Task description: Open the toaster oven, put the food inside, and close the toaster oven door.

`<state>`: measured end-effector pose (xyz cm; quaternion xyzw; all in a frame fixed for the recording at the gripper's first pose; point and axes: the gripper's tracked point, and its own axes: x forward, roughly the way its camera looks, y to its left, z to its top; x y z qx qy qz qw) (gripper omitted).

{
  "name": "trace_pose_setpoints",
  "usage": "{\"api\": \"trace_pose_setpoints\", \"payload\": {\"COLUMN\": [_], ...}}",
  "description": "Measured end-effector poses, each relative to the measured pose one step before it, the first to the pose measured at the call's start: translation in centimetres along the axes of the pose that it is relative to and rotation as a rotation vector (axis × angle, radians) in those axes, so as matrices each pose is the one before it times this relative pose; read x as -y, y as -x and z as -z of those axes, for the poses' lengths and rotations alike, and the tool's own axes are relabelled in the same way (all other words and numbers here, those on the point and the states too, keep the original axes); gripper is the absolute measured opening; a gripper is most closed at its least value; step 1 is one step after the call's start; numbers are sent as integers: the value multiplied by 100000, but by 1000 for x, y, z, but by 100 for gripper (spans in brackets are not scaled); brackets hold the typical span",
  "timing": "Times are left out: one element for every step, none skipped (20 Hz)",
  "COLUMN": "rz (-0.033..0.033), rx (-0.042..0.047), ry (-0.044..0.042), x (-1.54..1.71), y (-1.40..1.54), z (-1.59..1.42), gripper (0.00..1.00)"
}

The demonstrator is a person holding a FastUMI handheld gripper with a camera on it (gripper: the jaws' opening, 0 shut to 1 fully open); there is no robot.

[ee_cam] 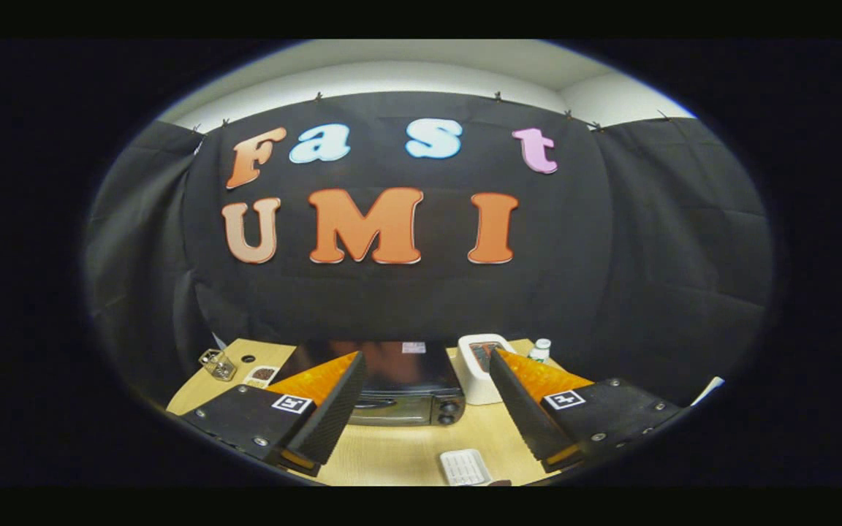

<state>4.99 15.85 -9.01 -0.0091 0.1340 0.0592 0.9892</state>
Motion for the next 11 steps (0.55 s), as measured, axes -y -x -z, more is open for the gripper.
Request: {"api": "trace_pose_setpoints", "payload": {"rz": [1197,858,649,947,874,1086,501,813,573,516,-60], "rx": [2050,1918,1783,1846,1993,1449,1303,1084,1059,404,217], "ry": [-525,-725,-425,-71,228,87,227,50,87,-287,-572], "x": [905,711,792,835,725,819,727,845,814,472,448], "y": [597,633,599,649,492,449,410,358,240,238,202], "z": [-939,-939,-869,-749,-687,-494,-468,-322,-336,-32,-89], "gripper": [99,99,99,99,99,99,99,99,99,99,99]}}
